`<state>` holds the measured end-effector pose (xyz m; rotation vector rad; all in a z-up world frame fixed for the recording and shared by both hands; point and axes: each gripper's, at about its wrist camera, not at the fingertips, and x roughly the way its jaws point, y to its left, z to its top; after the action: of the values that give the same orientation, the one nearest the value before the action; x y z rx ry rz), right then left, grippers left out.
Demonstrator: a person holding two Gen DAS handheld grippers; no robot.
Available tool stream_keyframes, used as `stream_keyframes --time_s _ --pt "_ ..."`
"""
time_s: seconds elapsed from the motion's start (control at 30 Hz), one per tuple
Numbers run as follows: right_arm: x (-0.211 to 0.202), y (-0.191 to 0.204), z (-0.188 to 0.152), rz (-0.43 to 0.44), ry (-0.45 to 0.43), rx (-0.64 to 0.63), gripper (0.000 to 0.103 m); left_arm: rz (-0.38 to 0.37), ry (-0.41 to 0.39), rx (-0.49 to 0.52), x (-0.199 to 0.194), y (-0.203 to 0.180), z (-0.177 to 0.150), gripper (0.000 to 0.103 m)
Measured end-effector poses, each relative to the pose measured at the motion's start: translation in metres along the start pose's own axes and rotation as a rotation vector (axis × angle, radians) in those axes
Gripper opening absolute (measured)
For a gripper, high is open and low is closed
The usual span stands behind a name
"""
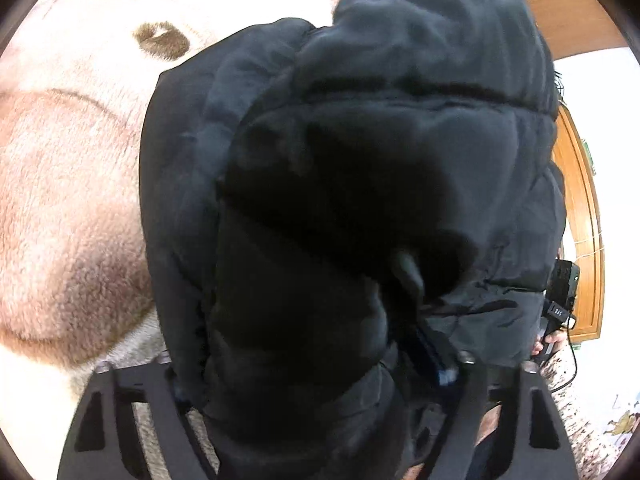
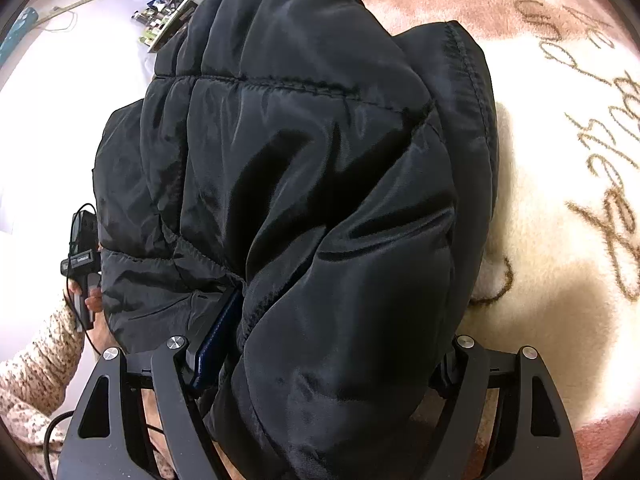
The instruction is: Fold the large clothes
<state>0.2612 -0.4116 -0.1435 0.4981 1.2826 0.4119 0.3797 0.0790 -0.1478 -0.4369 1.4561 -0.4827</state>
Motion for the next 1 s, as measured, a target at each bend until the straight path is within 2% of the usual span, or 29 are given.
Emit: stream_keyframes --time_s 0.2,0.43,0.53,0.63,0.87,1.0 --pt "-0.002 0.003 -0.005 -0.007 -0.028 0.000 0.072 0.011 -0.030 -0.016 -0.009 -0.013 -0.003 0.052" --pt "-0.006 0.014 -0.009 -0.036 -0.056 -0.030 0.063 0.034 -0.042 -0.010 0.002 -0.034 -0.008 0.049" --pt "-0.008 0.019 -0.011 -0.054 -0.071 -0.035 0.059 0.040 -0.055 -0.013 0.000 -0.031 -0.016 0.048" --pt "-0.014 0.030 -0.014 -0.080 -0.089 -0.061 0.052 0.042 -0.072 -0.003 -0.014 -0.017 -0.019 0.043" --pt "-0.025 0.060 -0.024 -0.137 -0.142 -0.095 0.041 0.051 -0.134 0.035 -0.038 -0.031 -0.033 0.035" --pt "-0.040 0.075 -0.030 -0.113 -0.189 -0.093 0.038 0.040 -0.189 0.065 -0.057 -0.038 -0.039 0.032"
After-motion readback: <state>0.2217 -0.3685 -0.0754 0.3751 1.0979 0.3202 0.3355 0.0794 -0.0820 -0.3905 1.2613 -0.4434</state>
